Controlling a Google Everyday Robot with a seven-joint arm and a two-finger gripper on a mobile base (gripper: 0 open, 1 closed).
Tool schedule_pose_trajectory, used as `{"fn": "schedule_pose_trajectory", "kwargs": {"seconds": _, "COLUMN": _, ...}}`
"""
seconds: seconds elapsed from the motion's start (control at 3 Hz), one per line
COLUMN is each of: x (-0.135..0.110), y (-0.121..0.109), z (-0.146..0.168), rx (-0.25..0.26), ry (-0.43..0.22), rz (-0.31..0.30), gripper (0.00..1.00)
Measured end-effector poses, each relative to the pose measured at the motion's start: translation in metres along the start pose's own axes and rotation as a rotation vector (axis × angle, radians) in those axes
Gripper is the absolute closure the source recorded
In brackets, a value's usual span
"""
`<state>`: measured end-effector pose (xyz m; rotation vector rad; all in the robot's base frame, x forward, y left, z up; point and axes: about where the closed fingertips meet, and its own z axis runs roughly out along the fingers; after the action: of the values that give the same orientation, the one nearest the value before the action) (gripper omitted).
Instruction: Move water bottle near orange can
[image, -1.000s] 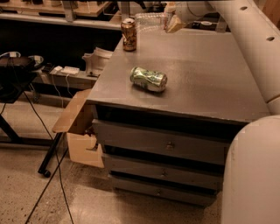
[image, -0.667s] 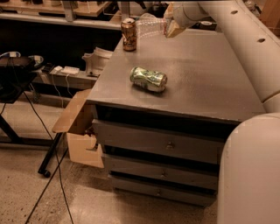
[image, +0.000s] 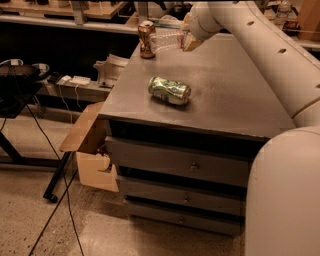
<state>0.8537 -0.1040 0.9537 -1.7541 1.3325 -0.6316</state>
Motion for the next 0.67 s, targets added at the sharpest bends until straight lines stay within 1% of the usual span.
{"fn": "schedule_pose_trajectory", "kwargs": {"seconds": 0.33, "x": -0.0117, "y": 0.021, "z": 0.0341, "rx": 0.0, "ry": -0.031, "rz": 0.032, "gripper": 1.0}}
{"fn": "schedule_pose_trajectory", "kwargs": {"seconds": 0.67, "x": -0.0112, "y": 0.0251, "z": 0.0396, "rx": -0.006, "ry": -0.034, "rz": 0.036, "gripper": 1.0}}
